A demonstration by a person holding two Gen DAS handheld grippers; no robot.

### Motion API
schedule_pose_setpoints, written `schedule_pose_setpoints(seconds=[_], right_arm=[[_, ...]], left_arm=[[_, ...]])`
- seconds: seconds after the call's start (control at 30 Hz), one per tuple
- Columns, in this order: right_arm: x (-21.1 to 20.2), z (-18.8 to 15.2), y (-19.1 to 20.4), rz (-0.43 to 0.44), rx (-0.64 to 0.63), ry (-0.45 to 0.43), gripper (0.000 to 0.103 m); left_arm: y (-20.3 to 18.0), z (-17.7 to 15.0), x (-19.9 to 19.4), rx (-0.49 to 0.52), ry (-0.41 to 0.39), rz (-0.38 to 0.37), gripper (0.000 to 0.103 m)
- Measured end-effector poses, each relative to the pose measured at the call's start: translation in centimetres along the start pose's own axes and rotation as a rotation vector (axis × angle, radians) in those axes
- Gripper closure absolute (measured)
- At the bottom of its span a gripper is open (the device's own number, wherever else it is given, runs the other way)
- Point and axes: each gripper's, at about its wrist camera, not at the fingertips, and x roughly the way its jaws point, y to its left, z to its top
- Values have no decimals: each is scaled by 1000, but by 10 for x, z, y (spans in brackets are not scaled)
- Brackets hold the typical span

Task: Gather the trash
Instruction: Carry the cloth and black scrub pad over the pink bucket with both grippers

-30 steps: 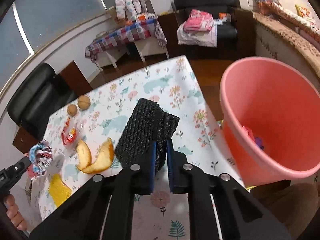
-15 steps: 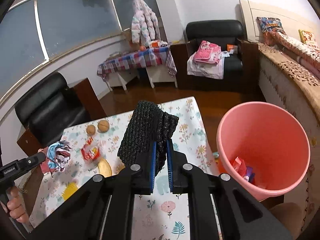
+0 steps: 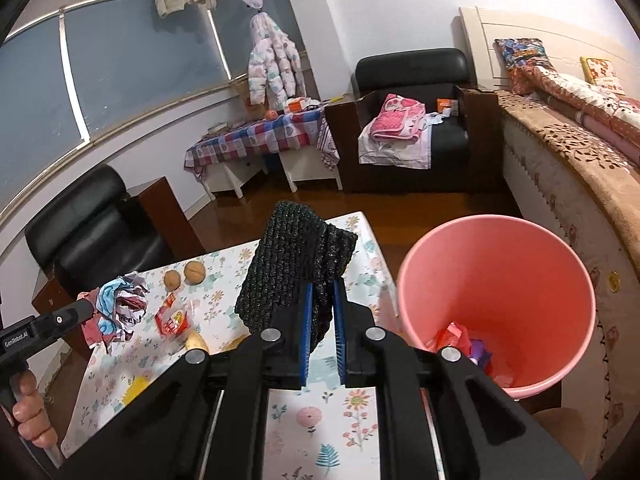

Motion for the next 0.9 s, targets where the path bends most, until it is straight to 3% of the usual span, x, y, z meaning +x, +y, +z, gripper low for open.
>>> schedule_pose_setpoints(seconds=[0.57, 0.9], right_arm=[[-17, 8, -79, -147, 125, -48, 92], [-23, 11, -115, -245, 131, -64, 92]], left_arm=[[-96, 16, 53, 154, 48, -97, 82], [-159, 15, 91, 250, 95, -142, 82]])
